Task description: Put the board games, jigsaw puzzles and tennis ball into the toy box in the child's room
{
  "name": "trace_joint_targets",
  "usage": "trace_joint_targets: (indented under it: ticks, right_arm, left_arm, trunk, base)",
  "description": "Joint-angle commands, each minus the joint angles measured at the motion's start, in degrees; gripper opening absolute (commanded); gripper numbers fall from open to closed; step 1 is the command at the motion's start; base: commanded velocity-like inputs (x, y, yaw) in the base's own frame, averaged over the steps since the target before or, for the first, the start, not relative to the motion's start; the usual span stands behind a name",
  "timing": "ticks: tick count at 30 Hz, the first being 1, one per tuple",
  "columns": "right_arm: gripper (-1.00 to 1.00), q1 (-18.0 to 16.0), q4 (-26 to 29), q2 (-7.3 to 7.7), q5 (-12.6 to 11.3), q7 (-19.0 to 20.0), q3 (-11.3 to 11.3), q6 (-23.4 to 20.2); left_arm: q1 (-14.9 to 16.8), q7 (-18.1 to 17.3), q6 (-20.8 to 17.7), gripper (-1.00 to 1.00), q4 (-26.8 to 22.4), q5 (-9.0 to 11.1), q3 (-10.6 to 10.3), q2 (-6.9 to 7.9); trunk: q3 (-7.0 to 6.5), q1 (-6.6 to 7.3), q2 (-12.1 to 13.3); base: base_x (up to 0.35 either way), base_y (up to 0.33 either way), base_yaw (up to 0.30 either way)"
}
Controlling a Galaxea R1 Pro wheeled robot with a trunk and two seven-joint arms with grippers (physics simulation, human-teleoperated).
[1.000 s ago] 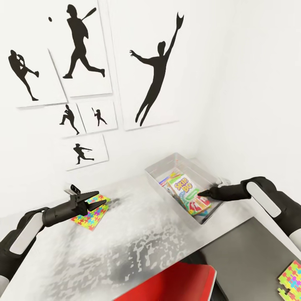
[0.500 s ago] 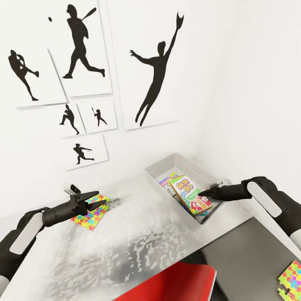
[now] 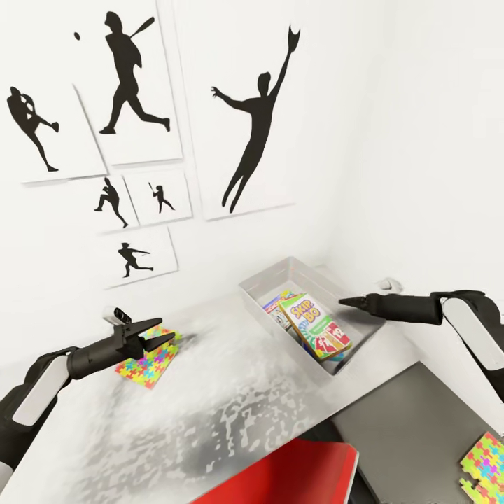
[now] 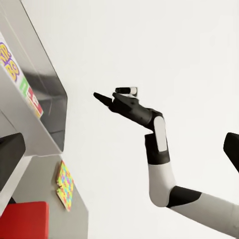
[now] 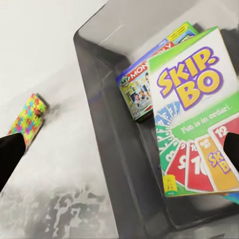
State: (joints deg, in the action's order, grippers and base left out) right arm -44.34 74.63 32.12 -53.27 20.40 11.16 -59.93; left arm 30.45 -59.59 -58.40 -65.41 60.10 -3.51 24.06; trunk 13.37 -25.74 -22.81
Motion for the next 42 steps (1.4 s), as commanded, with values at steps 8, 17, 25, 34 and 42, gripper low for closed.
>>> trace_joint_targets:
  ticks: [8,17,25,34,42]
  right_arm:
    - [1.0,6.8,2.6,-0.47,-2.5,4.2,-8.0,-0.1]
    - [1.0,14.1,7.1,-0.66,-3.0,10.5,-11.3,-0.1]
    - [1.0,24.1,13.7,-1.87,-3.1,14.6,-12.1,4.9]
    - [1.0,35.4,14.5,-2.53,-3.1,22.3,-12.3,18.6]
    - [1.0,37.0,14.3,-2.99,-2.7,24.2,-12.2,21.1]
  left_arm:
    - [0.0,-0.2,-0.2,1.0,0.0,0.2,0.6,0.11]
    - [0.0,-0.2,-0.2,1.0,0.0,0.2,0.7,0.11]
    - [0.0,-0.3,-0.2,1.0,0.0,0.2,0.9,0.19]
    - [0.0,-0.3,-0.2,1.0,0.0,0.2,1.5,0.32]
    - [-0.1,-0.3,-0.2,1.0,0.0,0.2,2.1,0.32]
  trunk:
    - [-0.48,-0.04,-0.1]
    - [-1.19,-0.04,-0.1]
    - [-1.84,-0.04,-0.1]
    - [-2.63,-0.04,-0.1]
    - [-3.37,-0.04,-0.1]
  base:
    - [0.0,0.0,-0.146]
    - [0.0,0.0,-0.15]
    - [-0.041,0.005,-0.138]
    - [-0.111,0.038,-0.05]
    - [-0.089,0.003,-0.003]
